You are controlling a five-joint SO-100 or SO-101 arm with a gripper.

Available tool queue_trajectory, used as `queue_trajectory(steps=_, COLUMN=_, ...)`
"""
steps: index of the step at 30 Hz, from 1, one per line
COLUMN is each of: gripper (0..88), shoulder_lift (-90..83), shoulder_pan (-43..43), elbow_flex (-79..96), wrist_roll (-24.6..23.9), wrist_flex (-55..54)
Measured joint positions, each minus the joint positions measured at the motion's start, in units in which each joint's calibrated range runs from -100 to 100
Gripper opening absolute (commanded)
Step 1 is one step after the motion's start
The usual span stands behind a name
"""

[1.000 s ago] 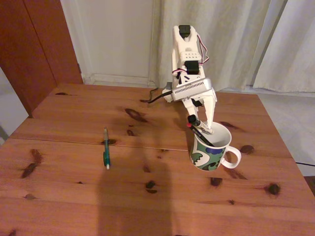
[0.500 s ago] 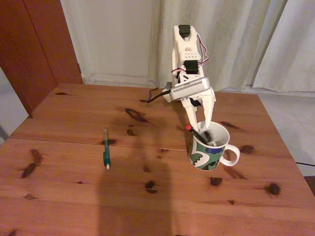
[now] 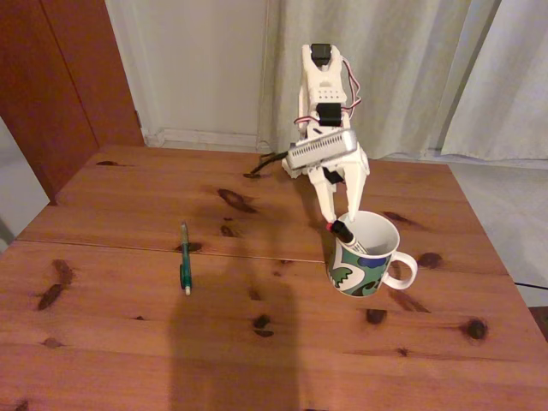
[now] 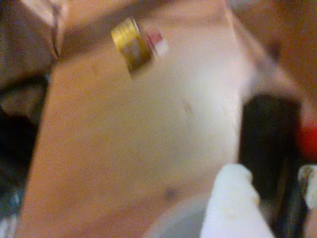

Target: Clean up the desk and place the pens and markers into the cup

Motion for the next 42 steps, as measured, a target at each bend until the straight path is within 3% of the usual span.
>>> queue_trajectory(steps=8, gripper=9.8, shoulder_lift=0.34, shoulder_pan=4.69, elbow_flex=-8.24, wrist_roll=0.24, wrist_flex=0.00)
queue_trajectory(steps=16, gripper=9.8, shoulder_lift=0.51, shoulder_pan=10.05, elbow_flex=-8.32, wrist_roll=6.64, wrist_flex=0.66)
queue_trajectory(steps=42, gripper=10.5, shoulder_lift=15.17, shoulder_pan=22.15, elbow_flex=-8.32, wrist_roll=19.78, wrist_flex=0.66)
